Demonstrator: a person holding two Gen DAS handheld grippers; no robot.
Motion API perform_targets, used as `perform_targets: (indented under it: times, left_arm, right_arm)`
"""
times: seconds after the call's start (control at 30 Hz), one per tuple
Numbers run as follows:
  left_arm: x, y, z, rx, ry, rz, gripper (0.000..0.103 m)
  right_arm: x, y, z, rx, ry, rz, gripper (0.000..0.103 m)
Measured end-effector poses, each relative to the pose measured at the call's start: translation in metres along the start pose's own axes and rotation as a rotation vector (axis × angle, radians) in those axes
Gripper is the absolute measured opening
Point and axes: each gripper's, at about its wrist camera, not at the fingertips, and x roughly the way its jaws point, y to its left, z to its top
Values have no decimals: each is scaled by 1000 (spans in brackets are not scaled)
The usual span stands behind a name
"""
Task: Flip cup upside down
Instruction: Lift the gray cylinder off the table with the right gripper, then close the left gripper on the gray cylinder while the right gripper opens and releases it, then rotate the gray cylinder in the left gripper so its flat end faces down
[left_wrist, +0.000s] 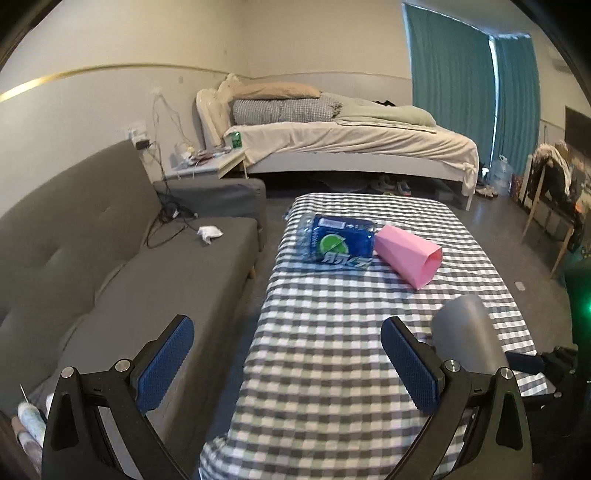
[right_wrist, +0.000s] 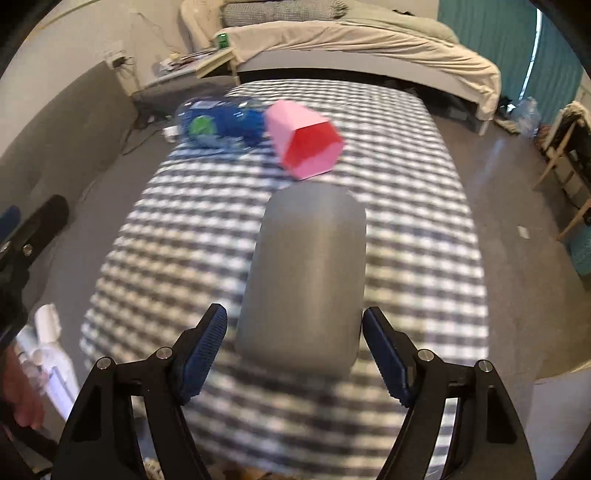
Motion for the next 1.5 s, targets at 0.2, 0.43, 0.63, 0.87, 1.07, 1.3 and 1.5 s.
perform_targets:
  times: [0.2, 0.43, 0.63, 0.87, 1.07, 1.3, 1.5]
  left_arm:
    - [-9, 15, -3, -58, -4, -6, 103]
    - [-10, -1, -6, -28, -1, -9, 103]
    - [-14, -35, -7, -30, 4, -51, 103]
    - [-18, -88, -10, 8, 3, -140, 103]
    - [-5, -115, -16, 8, 50, -187, 103]
    - [9, -129, -27, 31, 75, -197, 103]
    - [22, -141, -42, 73, 134, -258, 103]
  right_arm:
    - [-7, 1, -7, -5, -10, 8, 76]
    - [-43, -21, -21, 35, -152, 48, 83]
    - [-80, -54, -28, 107, -292, 53, 83]
    - [-108, -87, -40, 134, -423, -86, 84]
    - [-106, -116, -46, 168, -438, -151, 88]
    - [-95, -134, -49, 197, -423, -165, 101]
    - [-80, -141, -53, 221, -378, -154, 102]
